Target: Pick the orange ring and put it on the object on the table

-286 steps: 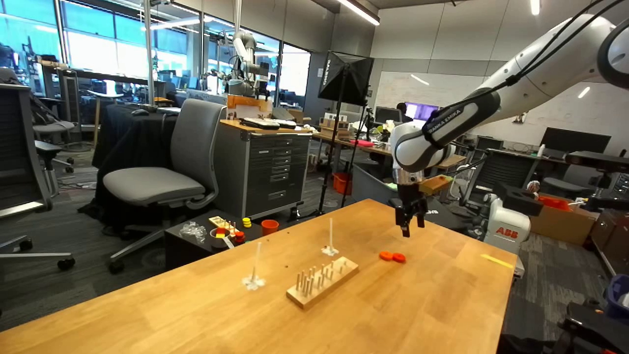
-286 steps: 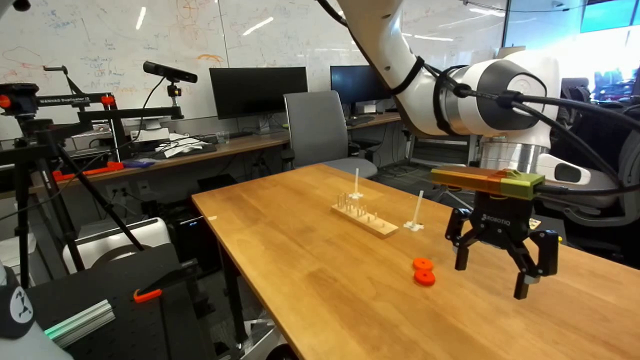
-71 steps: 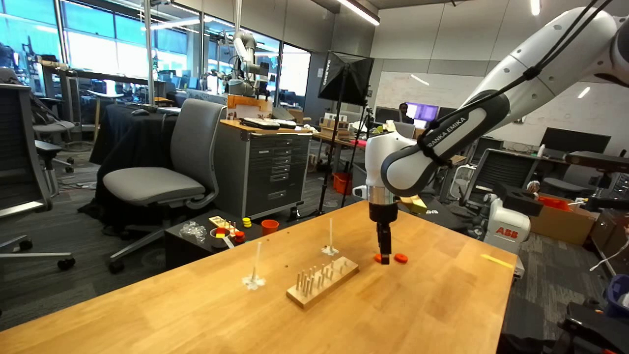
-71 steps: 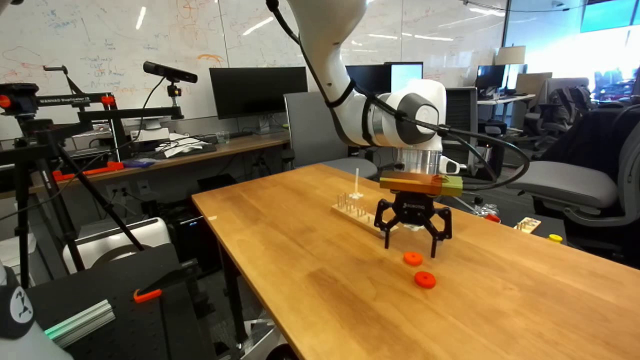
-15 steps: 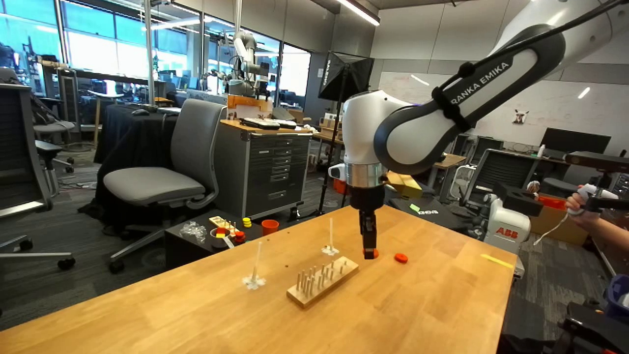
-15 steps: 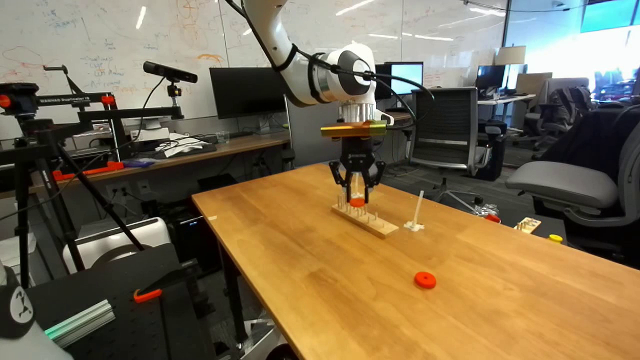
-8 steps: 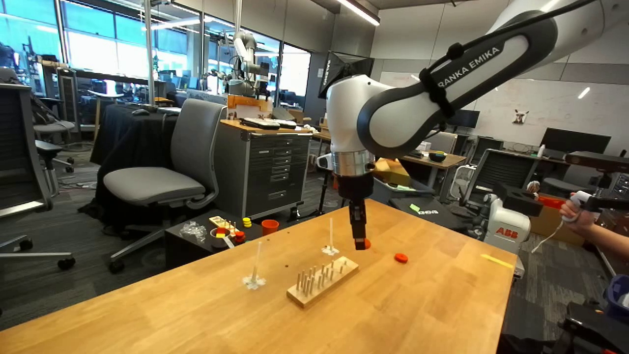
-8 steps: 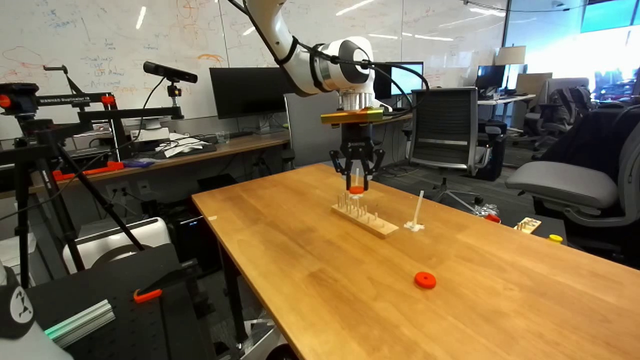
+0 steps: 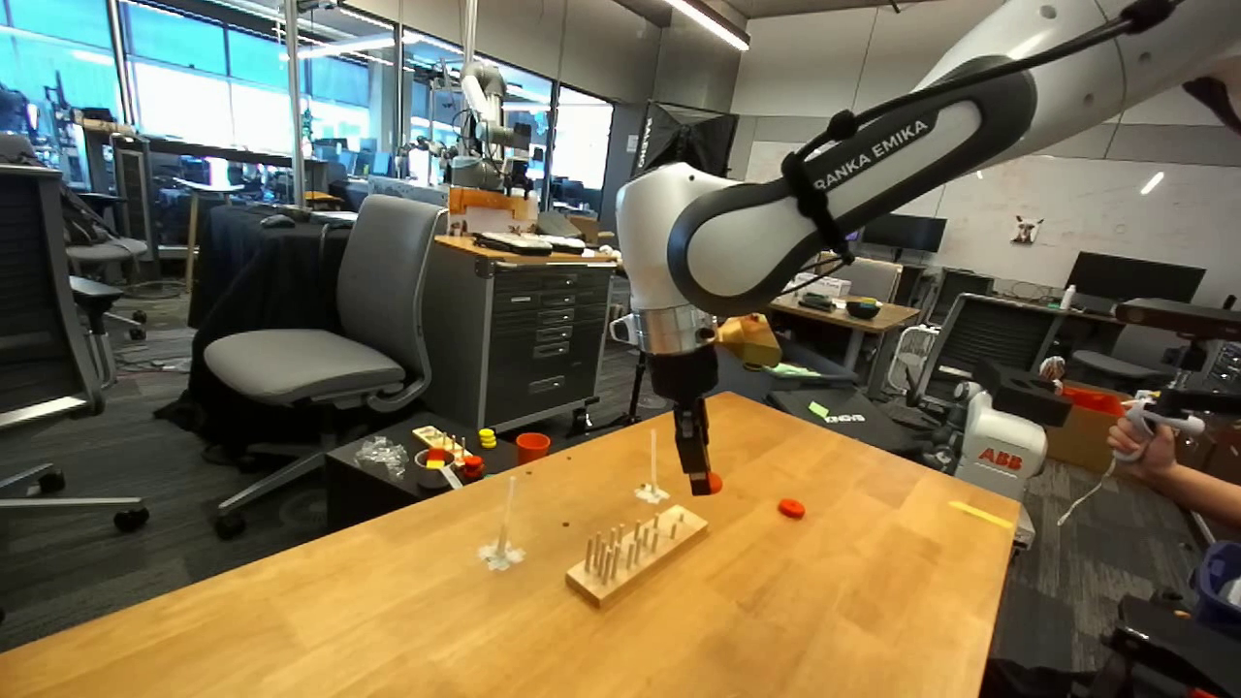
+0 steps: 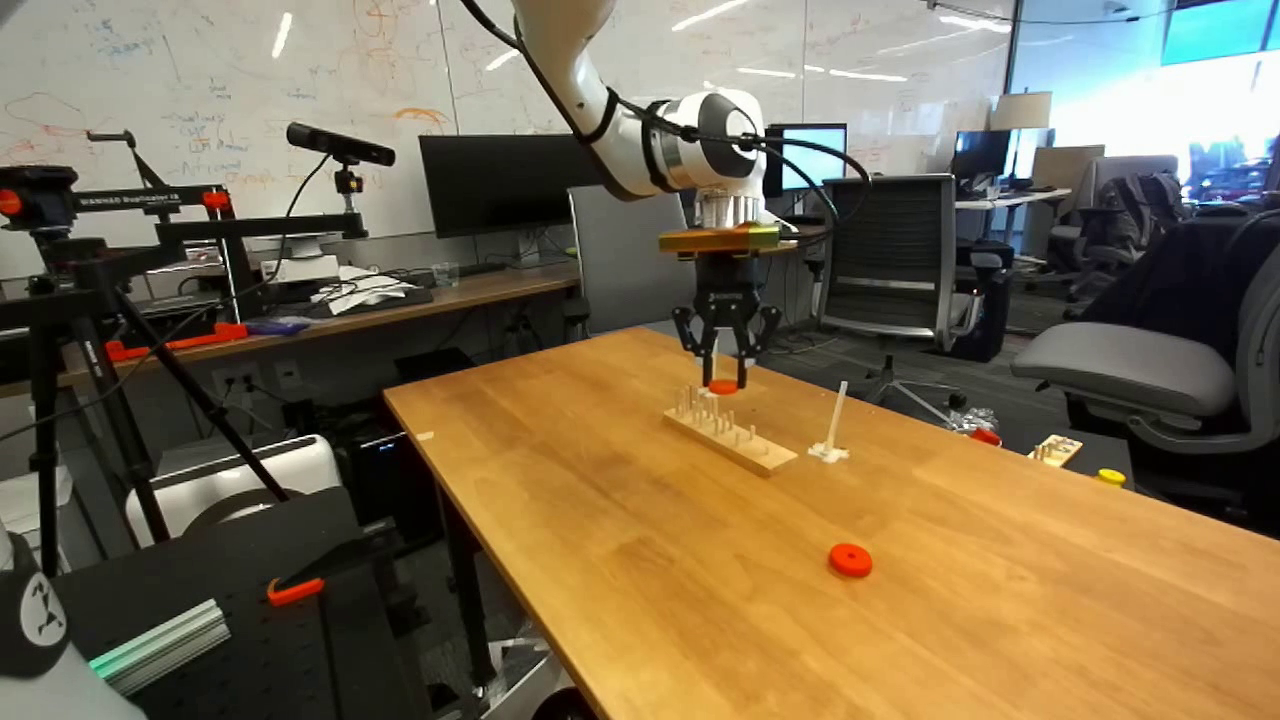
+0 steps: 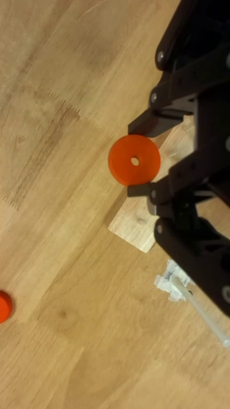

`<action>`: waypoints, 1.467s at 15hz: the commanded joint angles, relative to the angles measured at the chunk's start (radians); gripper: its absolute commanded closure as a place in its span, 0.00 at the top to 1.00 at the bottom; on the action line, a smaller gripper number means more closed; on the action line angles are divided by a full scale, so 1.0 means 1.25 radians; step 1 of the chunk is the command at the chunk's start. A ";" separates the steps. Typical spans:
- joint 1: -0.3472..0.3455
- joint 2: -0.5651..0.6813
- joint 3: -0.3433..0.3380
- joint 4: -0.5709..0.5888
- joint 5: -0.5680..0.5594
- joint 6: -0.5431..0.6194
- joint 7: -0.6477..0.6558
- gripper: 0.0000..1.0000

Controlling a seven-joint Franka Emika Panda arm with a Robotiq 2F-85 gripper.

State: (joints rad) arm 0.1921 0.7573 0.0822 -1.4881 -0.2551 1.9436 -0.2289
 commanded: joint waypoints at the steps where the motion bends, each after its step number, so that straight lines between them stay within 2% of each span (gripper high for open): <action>1: 0.009 0.069 -0.001 0.107 0.001 -0.066 0.009 0.17; 15: 0.013 0.231 -0.009 0.329 0.006 -0.191 0.002 0.17; 22: 0.018 0.289 -0.010 0.390 0.004 -0.210 -0.006 0.17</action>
State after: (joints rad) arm 0.1992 1.0703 0.0800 -1.0877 -0.2550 1.7312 -0.2288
